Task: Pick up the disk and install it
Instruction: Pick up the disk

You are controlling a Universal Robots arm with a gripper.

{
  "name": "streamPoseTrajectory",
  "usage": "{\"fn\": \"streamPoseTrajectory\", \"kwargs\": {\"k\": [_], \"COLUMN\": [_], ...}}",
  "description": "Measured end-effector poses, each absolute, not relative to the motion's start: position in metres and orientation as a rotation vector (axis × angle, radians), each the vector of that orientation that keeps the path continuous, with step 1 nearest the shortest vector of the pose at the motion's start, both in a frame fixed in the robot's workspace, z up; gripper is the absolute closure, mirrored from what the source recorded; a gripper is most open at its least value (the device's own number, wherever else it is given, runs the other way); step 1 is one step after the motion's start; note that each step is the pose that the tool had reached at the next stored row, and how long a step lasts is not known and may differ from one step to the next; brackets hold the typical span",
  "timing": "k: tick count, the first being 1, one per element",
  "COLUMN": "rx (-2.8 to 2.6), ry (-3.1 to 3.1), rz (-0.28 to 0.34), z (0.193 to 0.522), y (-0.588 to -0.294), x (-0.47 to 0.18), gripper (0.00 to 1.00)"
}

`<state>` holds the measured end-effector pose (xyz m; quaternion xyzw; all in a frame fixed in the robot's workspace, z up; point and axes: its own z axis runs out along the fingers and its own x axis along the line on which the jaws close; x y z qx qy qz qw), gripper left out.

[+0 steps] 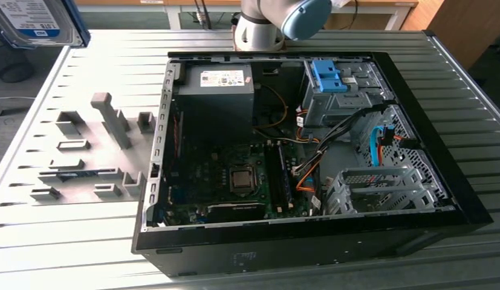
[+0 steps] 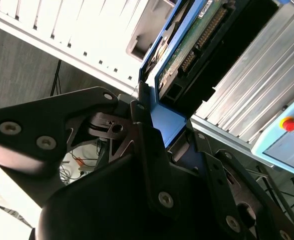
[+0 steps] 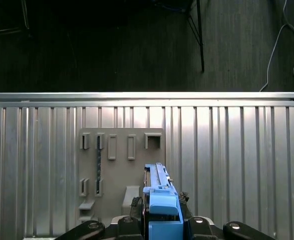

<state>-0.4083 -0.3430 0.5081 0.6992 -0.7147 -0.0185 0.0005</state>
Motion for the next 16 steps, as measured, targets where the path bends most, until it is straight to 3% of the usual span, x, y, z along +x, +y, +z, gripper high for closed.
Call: {"fn": "streamPoseTrajectory", "kwargs": {"k": [16], "rx": [2.196], "ry": [-2.245], "rz": [-0.058], "z": [0.508], "y": [-0.343], "x": [-0.395], "gripper": [0.64]}}
